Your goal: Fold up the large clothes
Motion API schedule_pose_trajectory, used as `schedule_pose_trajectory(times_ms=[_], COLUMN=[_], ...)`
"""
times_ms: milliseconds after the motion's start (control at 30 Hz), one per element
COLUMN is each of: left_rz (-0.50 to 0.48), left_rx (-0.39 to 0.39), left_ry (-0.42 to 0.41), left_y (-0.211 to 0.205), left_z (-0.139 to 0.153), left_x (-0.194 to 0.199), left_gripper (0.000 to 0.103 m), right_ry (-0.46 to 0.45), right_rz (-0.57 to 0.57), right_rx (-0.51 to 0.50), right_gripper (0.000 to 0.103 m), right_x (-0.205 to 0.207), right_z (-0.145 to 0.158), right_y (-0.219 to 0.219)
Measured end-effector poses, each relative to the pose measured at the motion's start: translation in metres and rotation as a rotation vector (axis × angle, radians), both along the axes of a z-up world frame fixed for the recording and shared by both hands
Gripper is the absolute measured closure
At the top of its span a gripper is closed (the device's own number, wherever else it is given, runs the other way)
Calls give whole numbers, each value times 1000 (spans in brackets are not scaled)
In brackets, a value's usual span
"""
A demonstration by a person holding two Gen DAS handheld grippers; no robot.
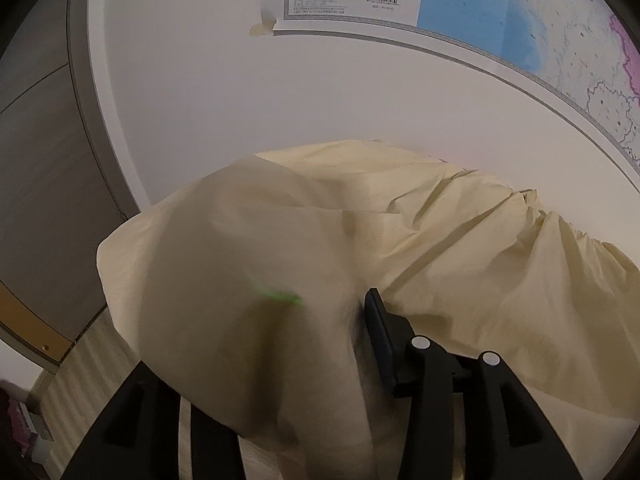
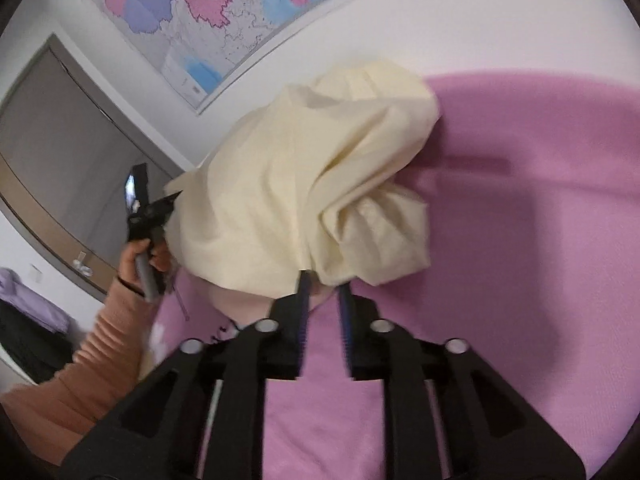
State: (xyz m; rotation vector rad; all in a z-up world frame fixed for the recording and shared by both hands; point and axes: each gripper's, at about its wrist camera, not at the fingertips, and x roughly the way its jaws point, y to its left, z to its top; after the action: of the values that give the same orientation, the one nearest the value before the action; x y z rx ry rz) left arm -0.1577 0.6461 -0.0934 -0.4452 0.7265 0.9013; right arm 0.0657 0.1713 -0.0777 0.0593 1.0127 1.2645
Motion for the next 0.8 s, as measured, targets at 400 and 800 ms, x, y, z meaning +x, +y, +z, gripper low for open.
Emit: schedule_pose_trajectory(times_ms=[400, 800], left_rz=[-34, -59], left_rx=[50, 256], left_ry=[-2, 13], left_y=[-32, -94], left_z=[20, 44], left_x=[-7, -29], left_gripper=[34, 21], right_ry=[-274, -120], right_rz=[-77, -57], right_rx=[48, -34], right_gripper=[57, 58], right_x=[16, 30], right_z=[73, 11], right_y=[62, 101])
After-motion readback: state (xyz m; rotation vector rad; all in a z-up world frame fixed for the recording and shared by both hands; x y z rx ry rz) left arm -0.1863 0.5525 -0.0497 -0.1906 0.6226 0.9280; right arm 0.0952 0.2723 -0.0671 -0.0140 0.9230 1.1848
